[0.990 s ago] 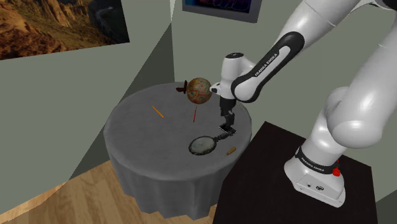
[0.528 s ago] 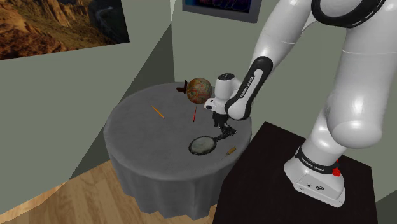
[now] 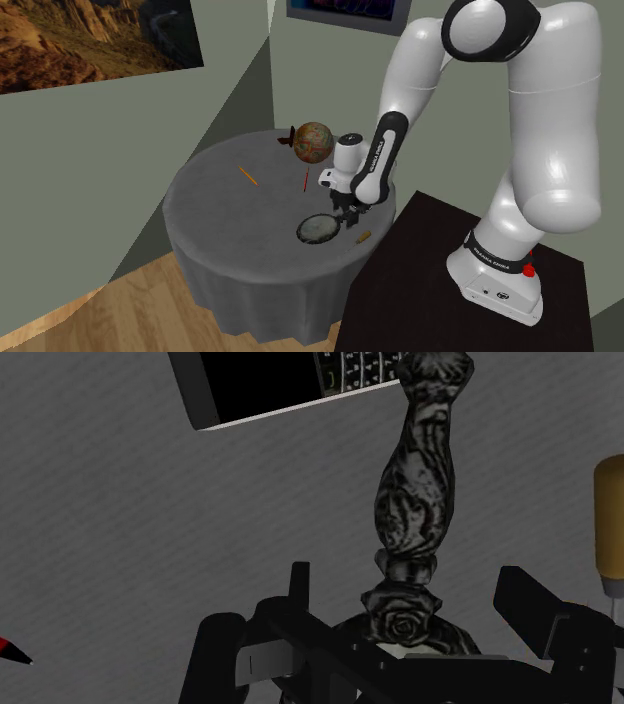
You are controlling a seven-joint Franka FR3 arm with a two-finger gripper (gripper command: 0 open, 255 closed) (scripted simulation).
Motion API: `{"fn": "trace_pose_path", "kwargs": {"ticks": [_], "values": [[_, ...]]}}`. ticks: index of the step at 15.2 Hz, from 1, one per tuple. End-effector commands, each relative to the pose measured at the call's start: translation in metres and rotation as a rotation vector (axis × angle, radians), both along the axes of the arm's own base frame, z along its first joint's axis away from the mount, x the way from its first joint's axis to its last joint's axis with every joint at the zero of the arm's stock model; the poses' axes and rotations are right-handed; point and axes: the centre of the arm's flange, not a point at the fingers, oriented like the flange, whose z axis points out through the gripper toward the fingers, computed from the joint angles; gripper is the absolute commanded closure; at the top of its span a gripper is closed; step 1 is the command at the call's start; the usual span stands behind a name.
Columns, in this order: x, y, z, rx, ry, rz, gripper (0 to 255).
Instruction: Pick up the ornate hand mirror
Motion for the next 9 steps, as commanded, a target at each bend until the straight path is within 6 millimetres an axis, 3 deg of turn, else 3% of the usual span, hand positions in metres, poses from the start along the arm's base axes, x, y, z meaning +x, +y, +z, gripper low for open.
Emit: {"fn": "trace_pose_path", "kwargs": {"ticks": [1,3,4,9], "values": [[-0.0006,0.0001,-0.0138,0.000,0.000,0.000,0],[-0.0007,0.0001,-0.0138,0.000,0.000,0.000,0],[-0.0011,-0.0003,-0.0135,0.000,0.000,0.000,255],[-0.0006,0.0001,-0.0130,0.000,0.000,0.000,255]]}}
